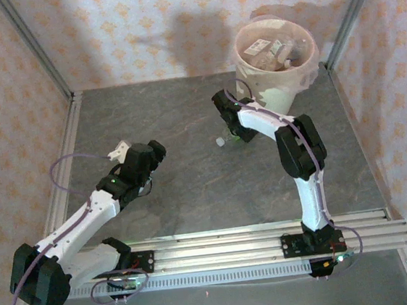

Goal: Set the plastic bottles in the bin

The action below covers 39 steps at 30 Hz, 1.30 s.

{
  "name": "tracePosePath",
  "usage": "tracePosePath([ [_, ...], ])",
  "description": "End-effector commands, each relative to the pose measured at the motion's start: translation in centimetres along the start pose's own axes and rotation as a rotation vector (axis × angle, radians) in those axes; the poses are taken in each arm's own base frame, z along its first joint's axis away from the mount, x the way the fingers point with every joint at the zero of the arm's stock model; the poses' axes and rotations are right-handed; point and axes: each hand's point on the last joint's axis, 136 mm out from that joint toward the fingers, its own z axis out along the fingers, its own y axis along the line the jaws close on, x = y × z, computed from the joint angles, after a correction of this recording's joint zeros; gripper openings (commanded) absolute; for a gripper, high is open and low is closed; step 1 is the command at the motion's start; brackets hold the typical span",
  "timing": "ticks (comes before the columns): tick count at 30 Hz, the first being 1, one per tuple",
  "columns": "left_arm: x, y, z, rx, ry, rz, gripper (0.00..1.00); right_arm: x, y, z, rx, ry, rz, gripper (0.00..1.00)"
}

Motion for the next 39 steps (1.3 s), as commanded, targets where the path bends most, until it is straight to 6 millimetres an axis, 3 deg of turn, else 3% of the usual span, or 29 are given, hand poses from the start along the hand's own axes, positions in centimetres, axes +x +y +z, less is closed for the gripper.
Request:
tracePosePath([
  [1,-0.9,1.8,-0.1,-0.063,-0.053,-0.004,1.00,0.2,-1.5,1.2,0.054,-0.036,0.013,0.89],
  [9,-0.7,1.9,0.1,-0.067,-0.044,0.001,1.00,-0.3,-2.3,0.5,0.030,-0.060,0.000,0.70],
  [14,-0.6,1.7,0.3,-0.073,-0.034,0.004,1.00,-0.9,-0.3,-2.1,-0.173,-0.080,-0.029,0.55],
  [18,-0.5,1.2,0.5,-0.069,-0.020,0.005,1.00,-1.4,2.3,-6.3,-0.396,-0.067,-0.089,0.53],
  [22,-0.1,0.4,0.8,-0.049,0.006,0.003,1.00,-0.7,4.9,-11.2,-0.619,0.002,-0.220,0.48],
  [27,0.9,-1.0,1.3,0.003,0.065,0.020,1.00,-1.5,6.1,-18.9,-0.898,-0.034,-0.341,0.43],
  [30,1.3,-1.5,1.7,0.013,0.089,0.028,1.00,-2.5,5.8,-23.0,-0.981,-0.087,-0.442,0.43],
  [35,1.5,-3.2,2.0,0.057,0.113,0.024,1.00,-4.5,4.7,-26.7,-0.965,-0.181,-0.570,0.38],
  [39,1.8,-4.2,2.1,0.091,0.134,0.023,1.00,-6.5,4.3,-28.4,-0.920,-0.267,-0.634,0.36],
])
